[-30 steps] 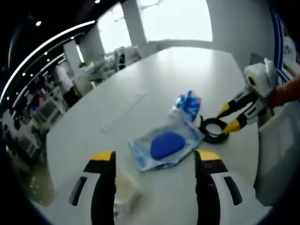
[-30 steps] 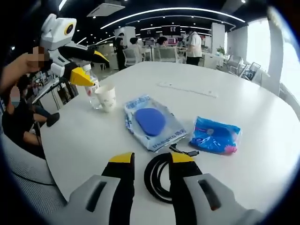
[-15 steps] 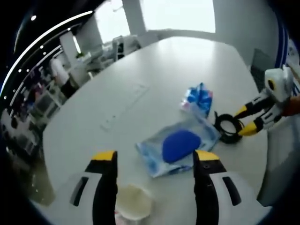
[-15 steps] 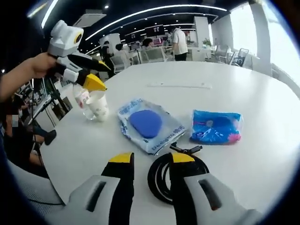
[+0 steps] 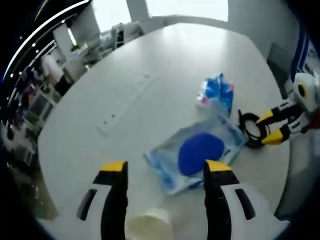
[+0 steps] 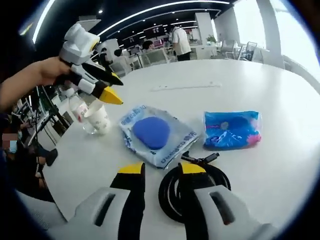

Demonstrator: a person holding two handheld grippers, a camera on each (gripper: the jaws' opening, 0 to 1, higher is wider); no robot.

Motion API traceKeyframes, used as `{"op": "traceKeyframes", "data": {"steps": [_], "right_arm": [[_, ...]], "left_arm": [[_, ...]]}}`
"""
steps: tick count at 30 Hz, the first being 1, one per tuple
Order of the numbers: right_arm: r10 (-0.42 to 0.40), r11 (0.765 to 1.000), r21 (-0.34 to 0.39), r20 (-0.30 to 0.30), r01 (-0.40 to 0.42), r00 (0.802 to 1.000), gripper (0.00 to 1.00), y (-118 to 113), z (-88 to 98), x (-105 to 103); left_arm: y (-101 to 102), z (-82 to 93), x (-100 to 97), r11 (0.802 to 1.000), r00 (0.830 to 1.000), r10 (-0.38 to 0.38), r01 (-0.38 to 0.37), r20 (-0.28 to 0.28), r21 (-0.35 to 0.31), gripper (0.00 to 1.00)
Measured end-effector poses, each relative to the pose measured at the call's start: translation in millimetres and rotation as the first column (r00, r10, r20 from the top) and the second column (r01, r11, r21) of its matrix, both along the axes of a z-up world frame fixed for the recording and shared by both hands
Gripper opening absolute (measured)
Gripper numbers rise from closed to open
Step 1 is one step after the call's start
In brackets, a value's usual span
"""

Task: Arrange the tabletop items into an orderly group along one side of the table until the central work area is clear of visible clutter.

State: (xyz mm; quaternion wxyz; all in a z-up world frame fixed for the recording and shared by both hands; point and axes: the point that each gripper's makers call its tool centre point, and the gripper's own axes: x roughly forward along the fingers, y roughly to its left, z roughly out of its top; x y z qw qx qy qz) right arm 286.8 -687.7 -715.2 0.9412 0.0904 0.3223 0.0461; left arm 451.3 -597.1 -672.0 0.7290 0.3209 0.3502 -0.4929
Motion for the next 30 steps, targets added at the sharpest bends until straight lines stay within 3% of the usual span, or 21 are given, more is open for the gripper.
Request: {"op": "traceKeyframes", "data": {"steps": [15, 23, 30], "right_arm": [[-0.038, 0.999, 0.035, -0.058, 0.04, 0.998, 0.23, -3.9, -21.1, 7.6], [-0.076, 0.994, 0.073, -0.088, 0.082, 0.993, 0.2, -4.9, -29.5, 15.4], [-0.077, 0.99, 0.11, -0.122, 0.09, 0.99, 0.15, -2.4, -37.5, 22.5]], "left_arm": [[5.4, -32.0, 21.2, 0.993, 0.993, 0.044, -0.032, -0.106, 0.113, 0.51], [8.7, -54.4, 21.3, 0.98, 0.987, 0.058, -0.028, -0.151, 0.195, 0.41], [12.9, -70.4, 16.8, 0.967, 0.988, 0.038, 0.001, -0.15, 0.253, 0.38]]}}
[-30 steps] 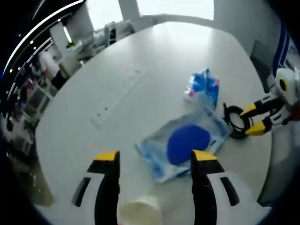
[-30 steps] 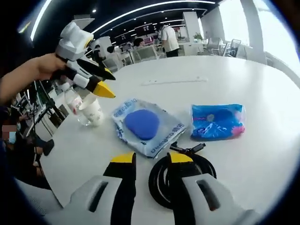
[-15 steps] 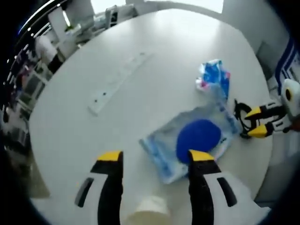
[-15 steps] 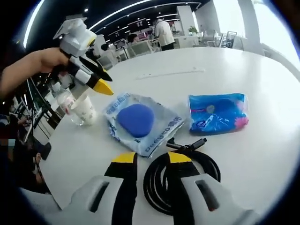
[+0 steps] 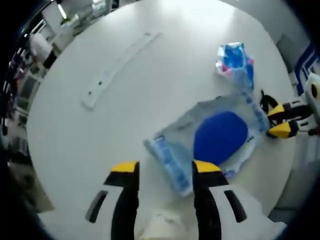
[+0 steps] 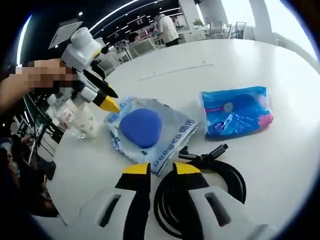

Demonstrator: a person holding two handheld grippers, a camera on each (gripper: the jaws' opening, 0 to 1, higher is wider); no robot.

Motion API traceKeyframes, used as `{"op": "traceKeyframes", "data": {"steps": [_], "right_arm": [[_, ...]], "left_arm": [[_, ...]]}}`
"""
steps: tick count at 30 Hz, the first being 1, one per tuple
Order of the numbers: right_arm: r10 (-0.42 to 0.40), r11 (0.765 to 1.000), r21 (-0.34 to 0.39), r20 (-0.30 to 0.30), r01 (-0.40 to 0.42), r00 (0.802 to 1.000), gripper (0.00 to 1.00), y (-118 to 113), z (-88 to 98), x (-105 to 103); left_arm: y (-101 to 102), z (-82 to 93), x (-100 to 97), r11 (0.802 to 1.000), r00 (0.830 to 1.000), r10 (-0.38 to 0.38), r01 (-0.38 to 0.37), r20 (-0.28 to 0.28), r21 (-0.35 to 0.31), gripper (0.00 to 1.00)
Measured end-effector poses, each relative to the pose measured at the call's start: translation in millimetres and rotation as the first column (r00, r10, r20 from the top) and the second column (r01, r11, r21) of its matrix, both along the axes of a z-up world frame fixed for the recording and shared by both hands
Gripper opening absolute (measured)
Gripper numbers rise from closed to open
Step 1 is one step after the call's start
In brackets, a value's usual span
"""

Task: Arrange the tabletop items into an orderly group along one side of the table until the central work area is clear of visible clutter.

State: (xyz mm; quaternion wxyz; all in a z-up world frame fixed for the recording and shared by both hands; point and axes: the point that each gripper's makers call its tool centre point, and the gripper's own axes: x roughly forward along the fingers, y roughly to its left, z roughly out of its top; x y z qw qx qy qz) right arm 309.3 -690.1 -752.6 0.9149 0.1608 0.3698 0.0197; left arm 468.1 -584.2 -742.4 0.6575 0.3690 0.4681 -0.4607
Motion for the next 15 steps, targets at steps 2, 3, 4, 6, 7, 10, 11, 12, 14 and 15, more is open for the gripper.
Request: {"op": "traceKeyframes", "data": {"steps": [2, 3, 4, 6, 7, 10, 11, 12, 14, 15], "right_arm": [[-0.01, 1.0, 0.015, -0.01, 0.01, 1.0, 0.13, 0.5, -1.9, 1.9], [-0.016, 1.0, 0.024, -0.017, 0.017, 1.0, 0.12, 0.4, -3.4, 3.0], [-0.018, 1.0, 0.025, -0.019, 0.018, 1.0, 0.11, 0.3, -4.0, 3.2], [-0.018, 1.0, 0.02, -0.031, 0.019, 0.999, 0.07, 0.0, -6.2, 3.8], [-0.017, 1.0, 0.017, -0.036, 0.018, 0.999, 0.06, -0.2, -7.0, 3.9], [-0.023, 0.999, 0.022, -0.043, 0.024, 0.999, 0.05, -1.4, -7.9, 4.3], [-0.023, 0.999, 0.024, -0.046, 0.024, 0.999, 0.05, -1.3, -7.9, 4.3], [-0.023, 0.999, 0.025, -0.046, 0.024, 0.999, 0.05, -1.4, -7.9, 4.3], [-0.026, 0.999, 0.031, -0.048, 0.028, 0.999, 0.04, -1.6, -8.4, 4.1], [-0.03, 0.999, 0.033, -0.049, 0.032, 0.998, 0.04, -2.0, -8.3, 4.0]], "left_arm": [[1.8, -4.0, 1.7, 1.0, 1.0, -0.002, 0.001, 0.004, 0.018, 0.37], [2.3, -5.5, 1.7, 1.0, 1.0, -0.004, 0.004, 0.004, 0.023, 0.36], [2.3, -8.1, 0.3, 1.0, 1.0, -0.01, 0.01, -0.003, 0.027, 0.35], [2.9, -12.6, -3.0, 0.999, 1.0, -0.012, 0.013, -0.017, 0.039, 0.33], [3.0, -14.7, -3.9, 0.999, 1.0, -0.014, 0.015, -0.019, 0.043, 0.32], [5.5, -22.2, -6.8, 0.998, 0.999, -0.01, 0.012, -0.032, 0.055, 0.29], [5.3, -22.3, -8.1, 0.999, 0.999, -0.001, 0.003, -0.041, 0.054, 0.27], [4.8, -21.7, -8.6, 0.998, 0.999, -0.005, 0.008, -0.044, 0.055, 0.27], [4.2, -21.1, -9.0, 0.998, 0.999, -0.016, 0.019, -0.044, 0.059, 0.26], [3.9, -21.4, -10.3, 0.998, 0.999, -0.015, 0.018, -0.05, 0.057, 0.24]]}}
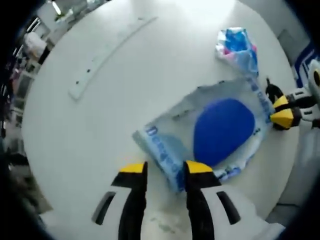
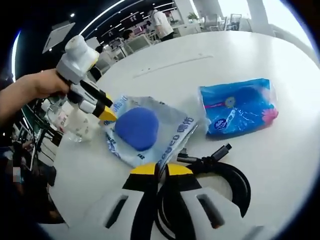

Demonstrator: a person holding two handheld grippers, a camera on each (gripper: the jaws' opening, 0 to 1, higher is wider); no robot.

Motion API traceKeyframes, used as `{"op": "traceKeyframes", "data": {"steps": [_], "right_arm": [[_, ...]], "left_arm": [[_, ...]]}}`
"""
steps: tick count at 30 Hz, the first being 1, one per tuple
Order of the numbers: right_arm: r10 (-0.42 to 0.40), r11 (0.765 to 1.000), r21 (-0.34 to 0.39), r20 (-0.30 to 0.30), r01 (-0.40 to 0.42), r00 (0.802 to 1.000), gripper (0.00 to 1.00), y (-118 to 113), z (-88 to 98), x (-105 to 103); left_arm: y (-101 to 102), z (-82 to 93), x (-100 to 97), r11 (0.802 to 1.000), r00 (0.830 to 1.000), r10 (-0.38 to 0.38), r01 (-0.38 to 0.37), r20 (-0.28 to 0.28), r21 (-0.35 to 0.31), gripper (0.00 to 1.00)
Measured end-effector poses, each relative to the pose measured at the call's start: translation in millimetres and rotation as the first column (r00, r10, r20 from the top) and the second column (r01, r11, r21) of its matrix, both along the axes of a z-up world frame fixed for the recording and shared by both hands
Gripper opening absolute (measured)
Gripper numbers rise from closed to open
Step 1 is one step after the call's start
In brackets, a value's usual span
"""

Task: Arrange the tabletop items into an orderly group along one side of the table until the central work area is clear of visible clutter.

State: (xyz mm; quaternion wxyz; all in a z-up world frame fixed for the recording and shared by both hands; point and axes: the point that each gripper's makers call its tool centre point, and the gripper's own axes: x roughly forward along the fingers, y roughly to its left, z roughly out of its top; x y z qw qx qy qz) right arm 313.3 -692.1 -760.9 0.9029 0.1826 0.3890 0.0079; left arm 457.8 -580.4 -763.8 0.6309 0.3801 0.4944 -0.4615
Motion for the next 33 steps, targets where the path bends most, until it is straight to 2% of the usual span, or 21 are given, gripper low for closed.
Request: {"op": "traceKeyframes", "data": {"steps": [2, 4, 6, 15, 28, 33], "right_arm": [[-0.009, 1.0, 0.01, -0.003, 0.009, 1.0, 0.03, 0.3, 0.1, -0.1], [-0.008, 1.0, 0.007, -0.003, 0.008, 1.0, 0.02, 0.3, 1.1, 0.0], [-0.006, 1.0, 0.007, -0.008, 0.006, 1.0, 0.02, 0.8, 1.8, -0.6], [-0.026, 0.998, 0.05, -0.001, 0.026, 1.0, 0.0, -0.6, 6.0, -3.7], [-0.019, 0.998, 0.053, 0.038, 0.017, 0.999, 0.0, -5.8, 26.5, -1.7], [-0.001, 1.0, 0.031, 0.039, -0.001, 0.999, 0.0, -8.3, 30.9, -0.2]], "left_arm": [[-1.5, -1.1, -7.3, 1.0, 0.999, 0.015, -0.016, -0.034, -0.01, 0.17], [-2.2, -0.6, -8.5, 1.0, 1.0, 0.008, -0.009, -0.022, -0.006, 0.15], [-2.5, 1.4, -6.0, 1.0, 1.0, -0.015, 0.015, 0.001, 0.0, 0.08], [-0.9, 4.1, -16.5, 0.999, 0.999, -0.03, 0.03, -0.027, 0.011, 0.04], [-1.5, 35.9, -26.6, 0.999, 0.999, -0.042, 0.041, -0.024, -0.014, 0.0], [-1.7, 45.7, -30.1, 0.998, 0.998, -0.056, 0.055, -0.018, -0.027, 0.0]]}}
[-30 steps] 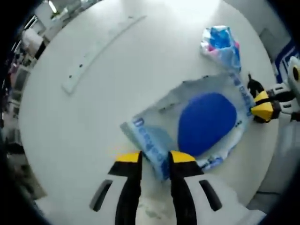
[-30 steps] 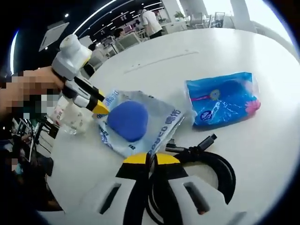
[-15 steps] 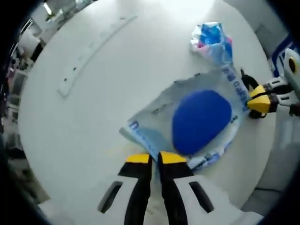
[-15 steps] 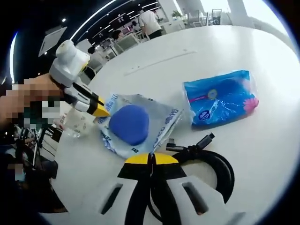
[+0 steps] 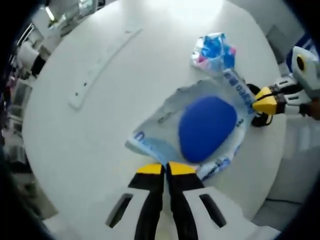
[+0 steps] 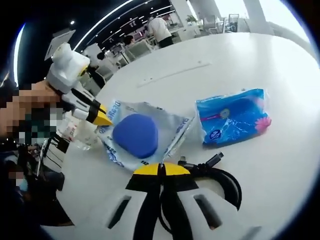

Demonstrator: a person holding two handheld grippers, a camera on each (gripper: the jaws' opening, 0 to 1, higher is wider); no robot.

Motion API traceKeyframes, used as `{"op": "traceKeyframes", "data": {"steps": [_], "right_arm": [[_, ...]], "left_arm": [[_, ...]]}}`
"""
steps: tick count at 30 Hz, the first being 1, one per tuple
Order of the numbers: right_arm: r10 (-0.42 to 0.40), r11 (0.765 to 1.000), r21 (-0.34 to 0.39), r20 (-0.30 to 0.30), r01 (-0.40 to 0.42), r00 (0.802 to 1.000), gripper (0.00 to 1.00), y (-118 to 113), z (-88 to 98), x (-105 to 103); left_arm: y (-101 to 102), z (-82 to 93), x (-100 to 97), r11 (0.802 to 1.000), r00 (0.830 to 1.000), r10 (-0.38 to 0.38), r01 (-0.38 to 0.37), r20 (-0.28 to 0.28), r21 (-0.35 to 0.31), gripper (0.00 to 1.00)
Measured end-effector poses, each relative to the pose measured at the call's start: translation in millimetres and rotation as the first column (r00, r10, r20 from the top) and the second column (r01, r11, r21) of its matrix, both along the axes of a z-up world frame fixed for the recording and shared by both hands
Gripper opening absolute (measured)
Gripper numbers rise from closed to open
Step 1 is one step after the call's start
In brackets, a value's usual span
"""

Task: Arrange the tabletop items into an orderly group along one side of the table until the central work area is clear of visible clutter.

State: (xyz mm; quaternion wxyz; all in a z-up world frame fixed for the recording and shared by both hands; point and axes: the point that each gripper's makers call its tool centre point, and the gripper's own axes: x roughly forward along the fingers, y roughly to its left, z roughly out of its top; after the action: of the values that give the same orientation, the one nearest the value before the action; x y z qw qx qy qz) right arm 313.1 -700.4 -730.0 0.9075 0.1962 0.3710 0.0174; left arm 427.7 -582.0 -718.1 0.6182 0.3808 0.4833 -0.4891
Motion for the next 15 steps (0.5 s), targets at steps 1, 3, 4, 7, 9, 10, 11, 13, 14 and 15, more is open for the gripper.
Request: {"op": "traceKeyframes", "data": {"steps": [1, 3, 4, 7, 9, 10, 11, 13, 14, 15], "right_arm": [[0.001, 1.0, -0.003, 0.0, -0.001, 1.0, 0.0, -0.9, 0.4, 0.6], [0.006, 1.0, -0.011, 0.0, -0.006, 1.0, 0.0, -2.3, 1.9, 1.8], [0.011, 1.0, -0.017, 0.001, -0.011, 1.0, 0.0, -2.9, 2.6, 2.3], [0.021, 0.999, -0.034, 0.002, -0.021, 1.0, 0.0, -6.7, 5.7, 4.8], [0.023, 0.999, -0.042, 0.004, -0.022, 1.0, 0.0, -9.8, 6.7, 6.5], [0.023, 0.999, -0.042, 0.003, -0.023, 1.0, 0.0, -11.6, 7.3, 7.7], [0.023, 0.999, -0.043, 0.004, -0.022, 1.0, 0.0, -12.2, 7.6, 8.2], [0.024, 0.998, -0.05, 0.008, -0.024, 1.0, 0.0, -14.9, 8.5, 10.5], [0.027, 0.998, -0.05, 0.009, -0.026, 1.0, 0.0, -15.5, 9.2, 12.0], [0.03, 0.998, -0.052, 0.01, -0.03, 0.999, 0.0, -15.7, 9.4, 13.1]], "left_arm": [[0.1, 0.7, -0.8, 1.0, 1.0, -0.002, 0.002, 0.001, 0.0, 0.0], [1.3, 1.2, -2.6, 1.0, 1.0, -0.008, 0.008, -0.001, 0.003, 0.0], [1.7, 1.8, -3.3, 1.0, 1.0, -0.008, 0.008, -0.001, 0.002, 0.0], [2.5, 6.3, -7.0, 1.0, 1.0, -0.004, 0.004, -0.003, -0.008, 0.0], [0.8, 10.6, -7.4, 0.999, 1.0, 0.01, -0.01, 0.0, -0.03, 0.0], [0.8, 12.2, -7.7, 0.999, 1.0, 0.01, -0.01, 0.002, -0.036, 0.0], [0.6, 13.5, -8.0, 0.999, 1.0, 0.013, -0.013, 0.005, -0.042, 0.0], [1.6, 14.8, -8.9, 0.999, 1.0, 0.017, -0.017, 0.005, -0.049, 0.0], [1.6, 15.2, -7.8, 0.998, 1.0, 0.03, -0.03, 0.006, -0.059, 0.0], [2.1, 15.1, -7.7, 0.997, 0.999, 0.043, -0.043, 0.0, -0.065, 0.0]]}}
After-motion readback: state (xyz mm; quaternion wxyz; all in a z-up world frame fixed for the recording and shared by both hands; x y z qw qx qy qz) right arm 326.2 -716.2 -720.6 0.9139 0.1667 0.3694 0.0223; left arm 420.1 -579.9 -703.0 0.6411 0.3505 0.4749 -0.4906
